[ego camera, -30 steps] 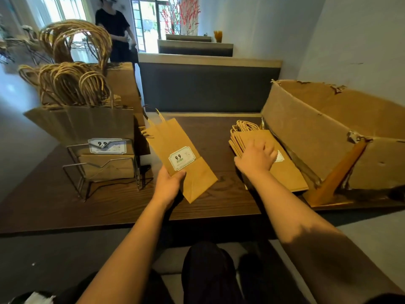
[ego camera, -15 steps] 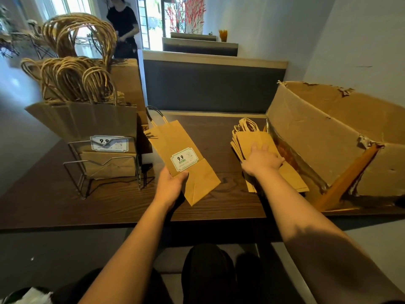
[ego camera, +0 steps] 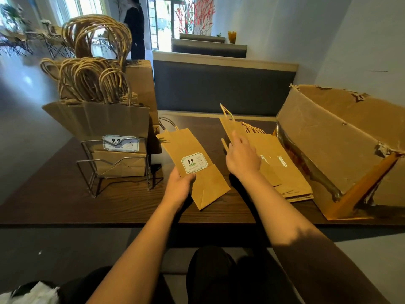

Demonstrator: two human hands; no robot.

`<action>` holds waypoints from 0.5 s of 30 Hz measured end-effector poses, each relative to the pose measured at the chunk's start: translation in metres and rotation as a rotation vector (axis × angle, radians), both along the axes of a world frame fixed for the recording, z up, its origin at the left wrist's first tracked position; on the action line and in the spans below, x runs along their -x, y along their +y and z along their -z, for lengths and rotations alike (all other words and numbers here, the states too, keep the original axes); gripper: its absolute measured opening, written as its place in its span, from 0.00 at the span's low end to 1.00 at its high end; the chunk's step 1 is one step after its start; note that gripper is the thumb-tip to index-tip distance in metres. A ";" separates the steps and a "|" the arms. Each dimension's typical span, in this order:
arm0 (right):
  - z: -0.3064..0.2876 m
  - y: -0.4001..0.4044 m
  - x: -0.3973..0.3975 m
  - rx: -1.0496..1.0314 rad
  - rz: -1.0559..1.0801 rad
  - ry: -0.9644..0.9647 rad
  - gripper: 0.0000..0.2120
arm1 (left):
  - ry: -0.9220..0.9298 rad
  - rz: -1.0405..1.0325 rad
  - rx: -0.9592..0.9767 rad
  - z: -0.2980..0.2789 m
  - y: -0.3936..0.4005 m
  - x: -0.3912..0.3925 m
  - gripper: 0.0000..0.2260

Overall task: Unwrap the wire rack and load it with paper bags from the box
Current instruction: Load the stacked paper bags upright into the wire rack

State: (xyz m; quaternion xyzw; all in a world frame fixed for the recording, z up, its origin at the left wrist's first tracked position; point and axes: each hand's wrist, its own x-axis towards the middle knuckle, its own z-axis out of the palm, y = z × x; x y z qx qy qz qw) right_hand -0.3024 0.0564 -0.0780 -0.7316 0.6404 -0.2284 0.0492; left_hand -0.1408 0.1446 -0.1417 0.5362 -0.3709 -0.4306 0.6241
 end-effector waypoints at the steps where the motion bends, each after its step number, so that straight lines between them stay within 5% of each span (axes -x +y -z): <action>1: 0.001 0.006 -0.009 0.047 -0.055 -0.062 0.25 | 0.023 0.010 0.001 -0.001 0.000 0.000 0.17; 4: 0.007 0.028 -0.044 0.024 -0.197 -0.197 0.25 | 0.054 0.065 0.017 0.000 0.003 -0.002 0.09; 9: 0.033 0.042 -0.084 -0.221 -0.430 -0.367 0.25 | -0.035 0.136 0.005 0.010 0.001 -0.015 0.33; 13: 0.038 0.025 -0.079 -0.387 -0.459 -0.932 0.22 | 0.042 0.160 0.019 0.007 0.003 -0.014 0.21; 15: 0.035 0.016 -0.068 -0.357 -0.422 -0.958 0.19 | 0.063 0.096 0.013 0.012 -0.002 -0.013 0.21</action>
